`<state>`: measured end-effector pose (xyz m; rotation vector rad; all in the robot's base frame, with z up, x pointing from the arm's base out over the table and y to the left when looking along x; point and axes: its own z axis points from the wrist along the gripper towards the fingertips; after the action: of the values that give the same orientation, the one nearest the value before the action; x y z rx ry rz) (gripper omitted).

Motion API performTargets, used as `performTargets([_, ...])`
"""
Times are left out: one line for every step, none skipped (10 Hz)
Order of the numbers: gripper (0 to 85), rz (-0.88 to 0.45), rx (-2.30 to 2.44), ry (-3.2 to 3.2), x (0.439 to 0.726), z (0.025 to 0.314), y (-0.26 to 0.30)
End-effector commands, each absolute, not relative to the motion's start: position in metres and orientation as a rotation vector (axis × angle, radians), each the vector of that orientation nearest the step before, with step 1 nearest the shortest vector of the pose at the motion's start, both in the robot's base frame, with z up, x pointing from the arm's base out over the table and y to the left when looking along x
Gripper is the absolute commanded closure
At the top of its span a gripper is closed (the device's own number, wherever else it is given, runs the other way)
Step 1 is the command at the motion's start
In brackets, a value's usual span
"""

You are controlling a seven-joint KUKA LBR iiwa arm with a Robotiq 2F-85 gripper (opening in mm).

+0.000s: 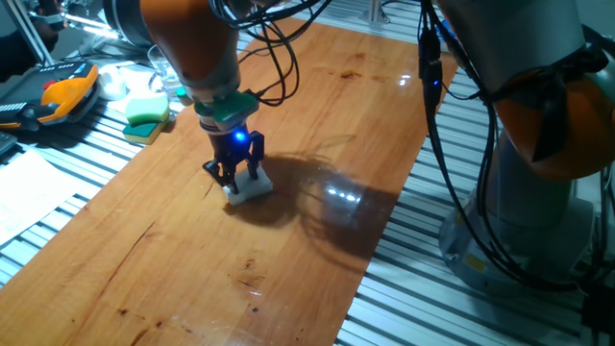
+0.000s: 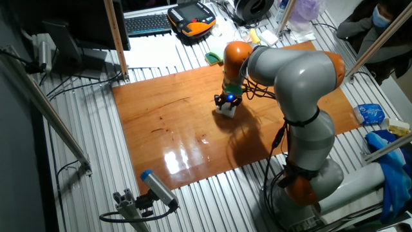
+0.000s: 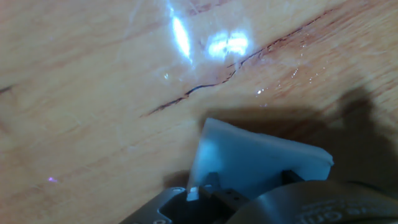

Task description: Clean the tabletop with a sponge

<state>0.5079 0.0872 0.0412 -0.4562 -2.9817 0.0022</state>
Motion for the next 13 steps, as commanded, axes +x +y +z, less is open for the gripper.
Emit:
performTargets([34.0,0.033,-0.428,-2.984,0.5077,0.0417,0.0871])
performTargets([34.0,0.047,-0.416,-2.989,0.5083,0.0409,0.0861])
performTargets([34.0,0.059,-0.406,-3.000,0.5092,0.0394,0.0849])
performTargets([34.0,0.050,-0.409,-3.008,0.5103,0.0379,0.0837])
performTargets([34.0,0.034,-0.420,-3.010,0.5106,0.0377,0.0836])
performTargets([34.0,0.029,-0.428,-3.014,0.5102,0.0382,0.0843])
performTargets([34.0,0.028,-0.430,-3.015,0.5102,0.0383,0.0844])
performTargets([34.0,0.028,-0.430,-3.016,0.5104,0.0379,0.0846])
performTargets([34.0,0.025,-0.438,-3.021,0.5104,0.0378,0.0846])
performTargets([34.0,0.021,-0.448,-3.029,0.5104,0.0378,0.0846])
performTargets([34.0,0.038,-0.448,-3.037,0.5104,0.0378,0.0846])
performTargets([34.0,0.013,-0.446,-3.031,0.5104,0.0378,0.0846])
performTargets([34.0,-0.031,-0.453,-3.037,0.5104,0.0378,0.0846])
